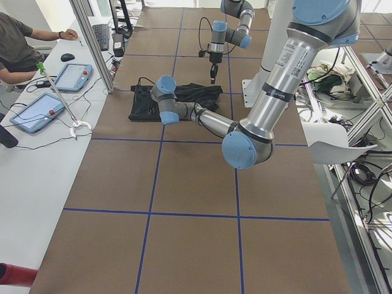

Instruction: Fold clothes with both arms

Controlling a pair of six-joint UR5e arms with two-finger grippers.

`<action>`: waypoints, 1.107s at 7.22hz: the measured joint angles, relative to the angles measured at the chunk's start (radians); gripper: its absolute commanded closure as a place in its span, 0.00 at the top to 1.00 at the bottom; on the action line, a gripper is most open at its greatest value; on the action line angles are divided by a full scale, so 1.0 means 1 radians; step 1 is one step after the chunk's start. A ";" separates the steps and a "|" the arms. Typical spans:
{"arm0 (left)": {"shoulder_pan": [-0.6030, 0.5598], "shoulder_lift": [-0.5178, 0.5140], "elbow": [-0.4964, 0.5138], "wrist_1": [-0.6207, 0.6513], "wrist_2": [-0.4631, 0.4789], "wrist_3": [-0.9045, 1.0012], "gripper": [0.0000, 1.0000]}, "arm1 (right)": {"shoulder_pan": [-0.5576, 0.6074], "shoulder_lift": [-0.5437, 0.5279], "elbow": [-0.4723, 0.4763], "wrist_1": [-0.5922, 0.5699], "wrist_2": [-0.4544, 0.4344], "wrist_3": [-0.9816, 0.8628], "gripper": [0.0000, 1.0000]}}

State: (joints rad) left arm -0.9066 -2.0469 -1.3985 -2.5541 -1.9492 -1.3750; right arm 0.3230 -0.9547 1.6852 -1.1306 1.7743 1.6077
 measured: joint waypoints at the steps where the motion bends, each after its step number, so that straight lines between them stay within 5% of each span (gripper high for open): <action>1: 0.000 0.000 0.000 0.000 0.001 -0.003 0.90 | 0.000 0.020 -0.058 0.040 -0.009 -0.003 0.00; 7: 0.001 -0.001 0.003 0.003 0.000 -0.006 0.90 | 0.008 -0.006 -0.140 0.114 -0.002 0.001 0.00; 8: 0.001 -0.001 0.003 0.004 -0.002 -0.006 0.98 | 0.013 -0.006 -0.134 0.115 0.005 0.004 0.86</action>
State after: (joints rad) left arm -0.9051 -2.0479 -1.3956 -2.5502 -1.9512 -1.3806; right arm 0.3363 -0.9609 1.5509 -1.0158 1.7789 1.6117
